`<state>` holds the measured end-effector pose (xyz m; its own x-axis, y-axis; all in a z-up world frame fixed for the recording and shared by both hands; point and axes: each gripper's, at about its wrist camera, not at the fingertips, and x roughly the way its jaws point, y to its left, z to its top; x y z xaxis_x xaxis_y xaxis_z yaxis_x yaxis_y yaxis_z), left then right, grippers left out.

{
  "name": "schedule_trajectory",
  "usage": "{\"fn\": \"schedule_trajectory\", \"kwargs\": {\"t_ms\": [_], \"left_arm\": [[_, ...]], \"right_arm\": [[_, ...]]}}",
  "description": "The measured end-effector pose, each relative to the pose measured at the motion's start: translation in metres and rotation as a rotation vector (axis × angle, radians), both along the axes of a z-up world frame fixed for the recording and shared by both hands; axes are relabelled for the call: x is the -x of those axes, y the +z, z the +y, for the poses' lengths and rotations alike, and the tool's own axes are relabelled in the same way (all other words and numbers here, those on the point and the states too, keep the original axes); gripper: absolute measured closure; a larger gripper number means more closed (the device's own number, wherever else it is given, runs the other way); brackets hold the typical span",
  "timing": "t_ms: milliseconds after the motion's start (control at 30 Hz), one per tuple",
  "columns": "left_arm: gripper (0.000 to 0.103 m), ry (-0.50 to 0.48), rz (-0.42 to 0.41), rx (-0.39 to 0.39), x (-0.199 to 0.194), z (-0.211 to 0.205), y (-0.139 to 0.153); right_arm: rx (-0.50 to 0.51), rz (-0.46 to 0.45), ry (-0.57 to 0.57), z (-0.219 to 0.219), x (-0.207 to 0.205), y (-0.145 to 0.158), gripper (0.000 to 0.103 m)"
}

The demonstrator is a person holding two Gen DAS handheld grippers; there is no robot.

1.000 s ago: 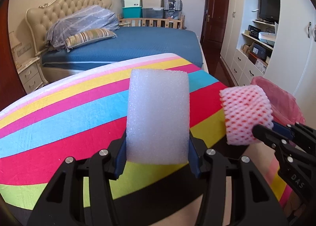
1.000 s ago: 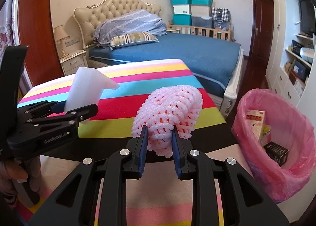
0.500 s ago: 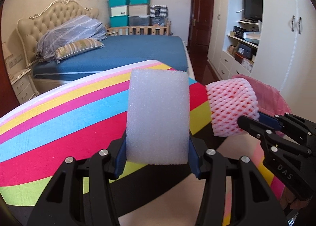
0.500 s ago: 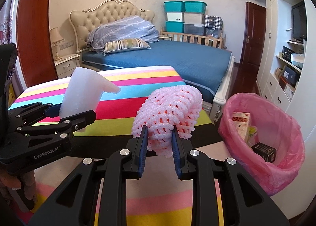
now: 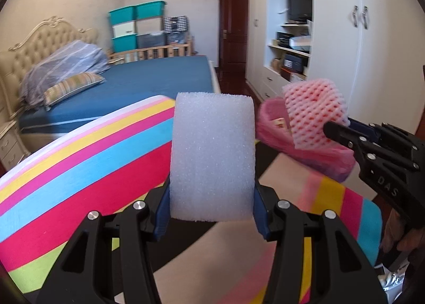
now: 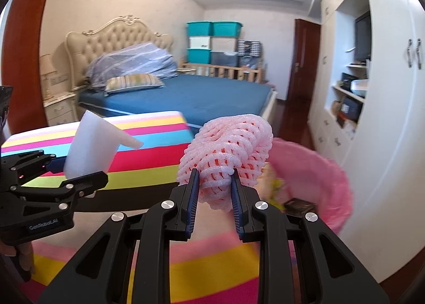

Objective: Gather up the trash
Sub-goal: 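Carry foam block and net over the wastebasket and open both grippers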

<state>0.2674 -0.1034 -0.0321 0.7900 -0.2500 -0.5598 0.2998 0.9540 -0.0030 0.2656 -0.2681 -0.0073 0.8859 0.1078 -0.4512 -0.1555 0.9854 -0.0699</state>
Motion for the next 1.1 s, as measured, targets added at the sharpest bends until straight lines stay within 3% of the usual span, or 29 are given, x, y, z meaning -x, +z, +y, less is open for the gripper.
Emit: {"fn": "schedule_trajectory", "kwargs": {"t_ms": [300, 800, 867, 933, 967, 1033, 1100], "left_arm": [[0.053, -0.164, -0.009, -0.030, -0.033, -0.073, 0.007], [0.052, -0.319, 0.001, 0.069, -0.096, -0.142, 0.014], [0.045, -0.345, -0.002, 0.079, -0.101, -0.145, 0.014], [0.021, -0.331, -0.029, 0.065, -0.102, -0.146, 0.013], [0.015, -0.310, -0.043, 0.054, -0.101, -0.143, 0.014], [0.005, -0.270, -0.062, 0.043, -0.099, -0.137, 0.015], [0.005, -0.233, -0.062, 0.036, -0.097, -0.126, 0.014]], "right_arm": [[0.075, -0.011, -0.119, -0.045, -0.006, -0.002, 0.079], [0.037, -0.021, -0.195, -0.109, -0.043, -0.001, 0.077], [0.015, -0.016, -0.157, -0.119, -0.053, -0.003, 0.073], [0.033, -0.024, -0.183, -0.124, -0.057, -0.004, 0.054], [0.040, -0.031, -0.206, -0.129, -0.056, -0.004, 0.040], [0.034, -0.043, -0.222, -0.135, -0.050, -0.002, 0.039], [0.036, -0.043, -0.237, -0.141, -0.043, 0.000, 0.039]]}}
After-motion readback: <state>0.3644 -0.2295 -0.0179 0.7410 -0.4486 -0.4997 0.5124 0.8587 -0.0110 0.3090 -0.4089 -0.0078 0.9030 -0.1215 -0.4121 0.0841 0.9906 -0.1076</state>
